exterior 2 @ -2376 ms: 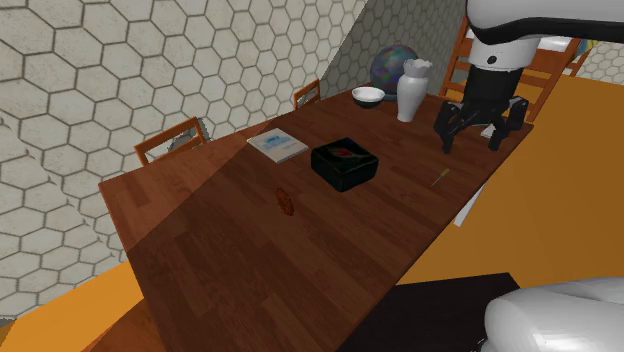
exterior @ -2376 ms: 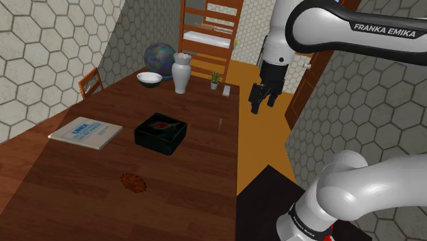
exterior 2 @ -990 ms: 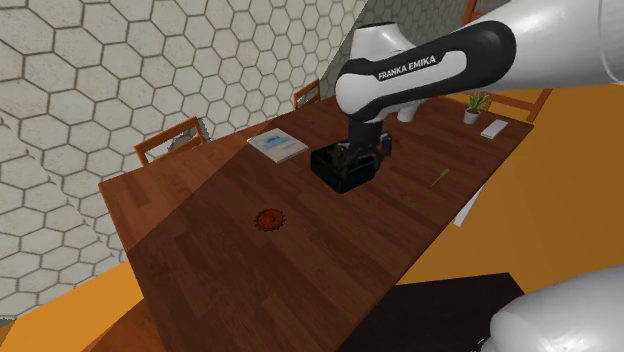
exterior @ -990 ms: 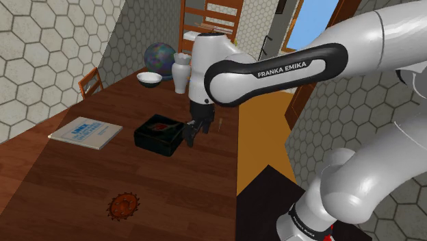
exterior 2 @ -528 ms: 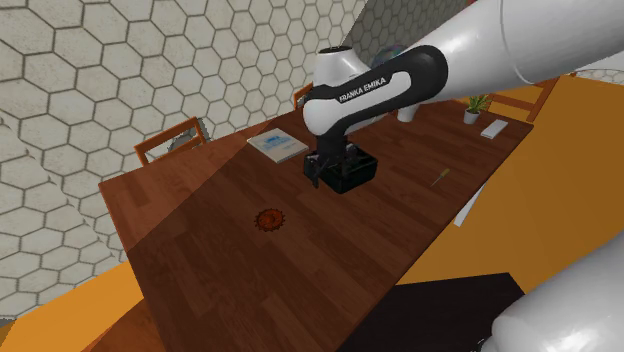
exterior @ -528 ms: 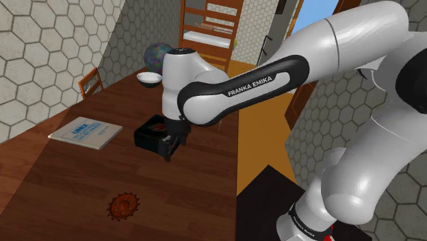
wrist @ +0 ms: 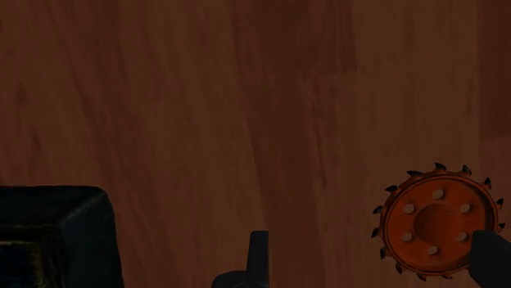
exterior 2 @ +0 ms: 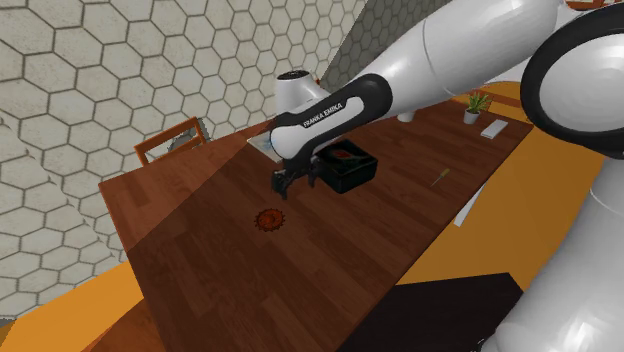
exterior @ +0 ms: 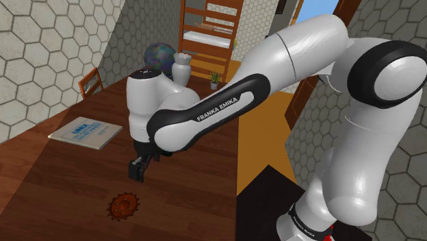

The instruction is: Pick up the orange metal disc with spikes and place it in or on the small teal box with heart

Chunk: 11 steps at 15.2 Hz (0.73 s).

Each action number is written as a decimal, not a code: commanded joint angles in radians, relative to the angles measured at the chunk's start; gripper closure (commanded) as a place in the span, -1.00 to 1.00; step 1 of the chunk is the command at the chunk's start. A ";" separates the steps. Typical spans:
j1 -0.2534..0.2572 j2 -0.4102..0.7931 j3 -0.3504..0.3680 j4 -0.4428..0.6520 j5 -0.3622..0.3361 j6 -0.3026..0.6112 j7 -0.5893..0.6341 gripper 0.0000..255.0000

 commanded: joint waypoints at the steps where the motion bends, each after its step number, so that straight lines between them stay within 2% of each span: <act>1: 0.026 0.071 0.007 0.052 -0.036 0.018 0.015 -1.00; 11: 0.046 0.155 -0.010 0.046 -0.083 0.102 0.043 -1.00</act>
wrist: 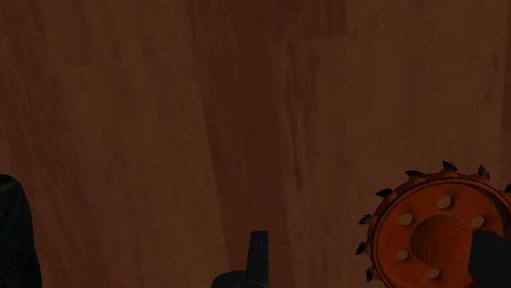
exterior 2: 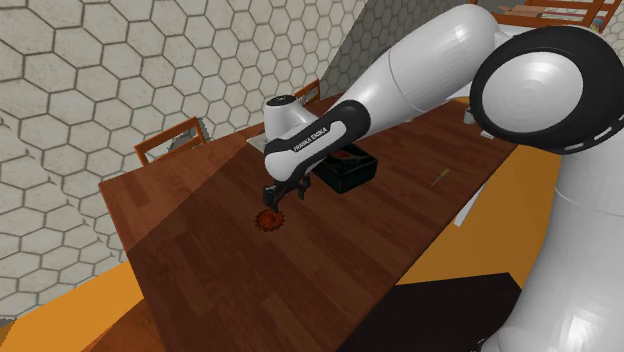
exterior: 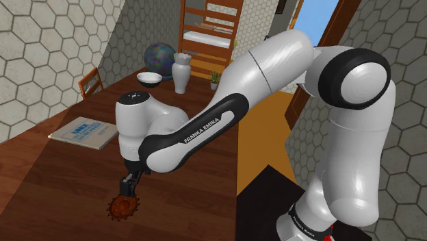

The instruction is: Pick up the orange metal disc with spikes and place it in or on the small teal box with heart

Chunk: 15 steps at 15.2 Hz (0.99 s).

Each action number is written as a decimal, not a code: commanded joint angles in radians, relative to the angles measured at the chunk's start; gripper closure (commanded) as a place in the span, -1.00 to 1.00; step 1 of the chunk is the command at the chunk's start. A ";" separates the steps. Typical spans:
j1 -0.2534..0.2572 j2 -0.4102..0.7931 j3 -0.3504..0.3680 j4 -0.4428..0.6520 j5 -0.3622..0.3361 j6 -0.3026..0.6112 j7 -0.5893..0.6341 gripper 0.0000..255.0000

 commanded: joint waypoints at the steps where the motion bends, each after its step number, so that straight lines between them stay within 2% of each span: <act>1: 0.000 0.004 -0.001 -0.001 -0.003 0.005 0.001 -1.00; 6: 0.000 0.004 -0.001 -0.001 -0.003 0.005 0.001 -1.00; 7: 0.000 0.004 -0.001 -0.001 -0.003 0.005 0.001 1.00; 15: 0.000 0.004 -0.001 0.000 -0.003 0.005 0.001 1.00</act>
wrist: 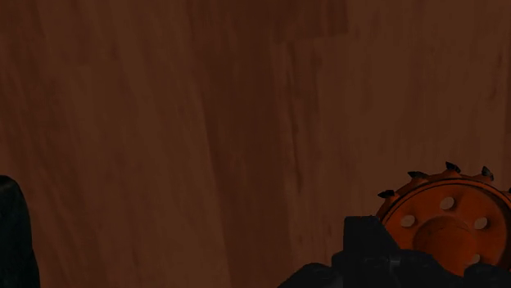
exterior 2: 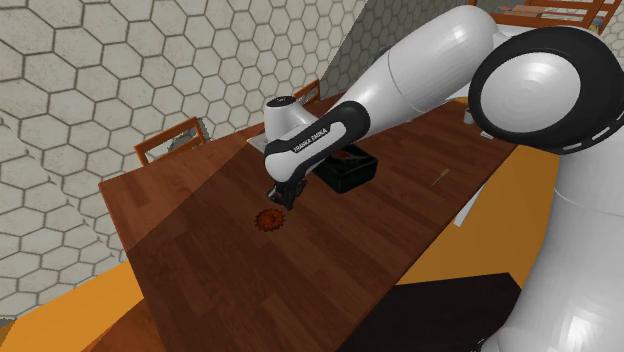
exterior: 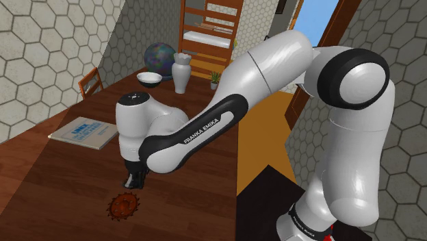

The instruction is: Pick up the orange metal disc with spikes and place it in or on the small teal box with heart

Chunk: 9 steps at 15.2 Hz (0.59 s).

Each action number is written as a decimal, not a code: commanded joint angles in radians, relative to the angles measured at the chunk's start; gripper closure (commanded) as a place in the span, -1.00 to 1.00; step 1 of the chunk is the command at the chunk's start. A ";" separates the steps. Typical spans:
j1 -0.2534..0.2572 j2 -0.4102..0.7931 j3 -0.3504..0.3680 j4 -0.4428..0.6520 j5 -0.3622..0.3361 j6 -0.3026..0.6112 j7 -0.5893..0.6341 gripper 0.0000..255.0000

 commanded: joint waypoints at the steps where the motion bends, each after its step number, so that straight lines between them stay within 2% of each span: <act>1: 0.000 0.000 0.000 0.000 0.000 0.000 0.000 1.00; 2: 0.000 0.000 0.000 0.000 0.000 0.000 0.000 -1.00; 7: 0.149 0.185 -0.093 0.287 0.022 -0.125 0.518 -1.00; 9: 0.162 0.211 -0.105 0.316 0.026 -0.128 0.561 -1.00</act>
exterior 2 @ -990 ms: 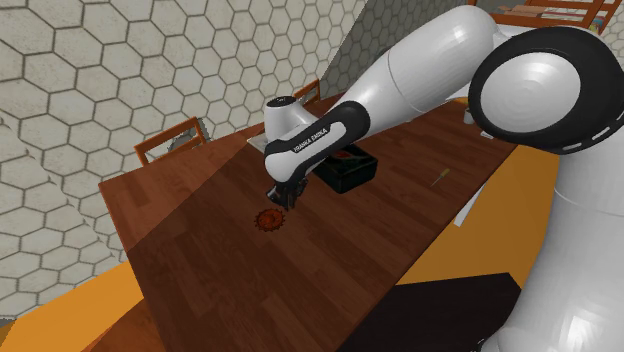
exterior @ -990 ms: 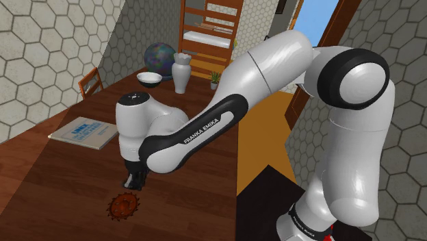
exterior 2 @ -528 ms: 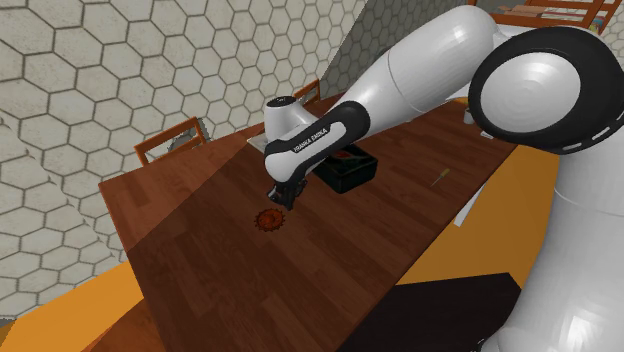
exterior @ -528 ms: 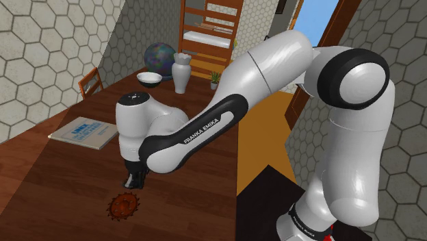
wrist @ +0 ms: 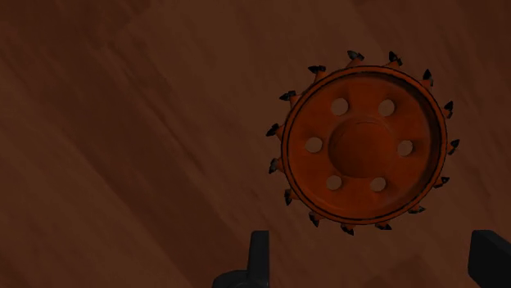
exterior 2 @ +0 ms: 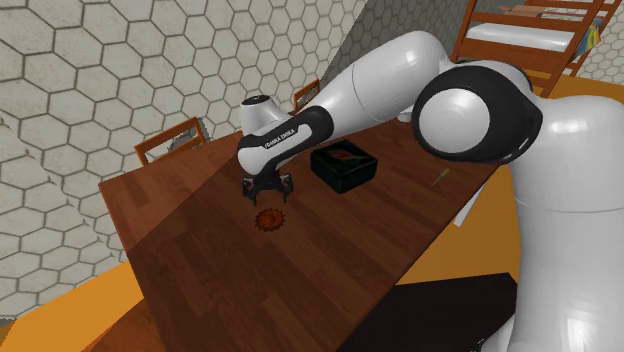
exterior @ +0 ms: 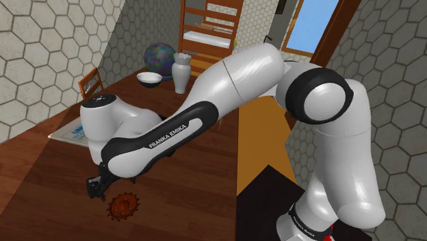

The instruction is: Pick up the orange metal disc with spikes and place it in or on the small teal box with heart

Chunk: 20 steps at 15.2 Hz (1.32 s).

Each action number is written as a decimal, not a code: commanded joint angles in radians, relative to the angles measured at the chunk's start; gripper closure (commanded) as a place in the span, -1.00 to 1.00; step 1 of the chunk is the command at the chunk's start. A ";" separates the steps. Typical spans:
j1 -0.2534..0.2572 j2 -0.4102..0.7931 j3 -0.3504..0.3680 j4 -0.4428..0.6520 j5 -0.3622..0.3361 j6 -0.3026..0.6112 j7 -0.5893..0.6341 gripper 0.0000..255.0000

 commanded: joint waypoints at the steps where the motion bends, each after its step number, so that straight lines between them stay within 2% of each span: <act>1: 0.013 0.028 -0.011 0.022 0.000 0.004 0.046 -1.00; 7: 0.020 0.073 -0.021 0.014 -0.014 0.057 0.054 -1.00; 14: 0.020 0.073 -0.021 0.014 -0.014 0.057 0.054 -1.00; 15: 0.020 0.073 -0.021 0.014 -0.014 0.057 0.054 1.00; 20: 0.020 0.073 -0.021 0.015 -0.014 0.056 0.054 1.00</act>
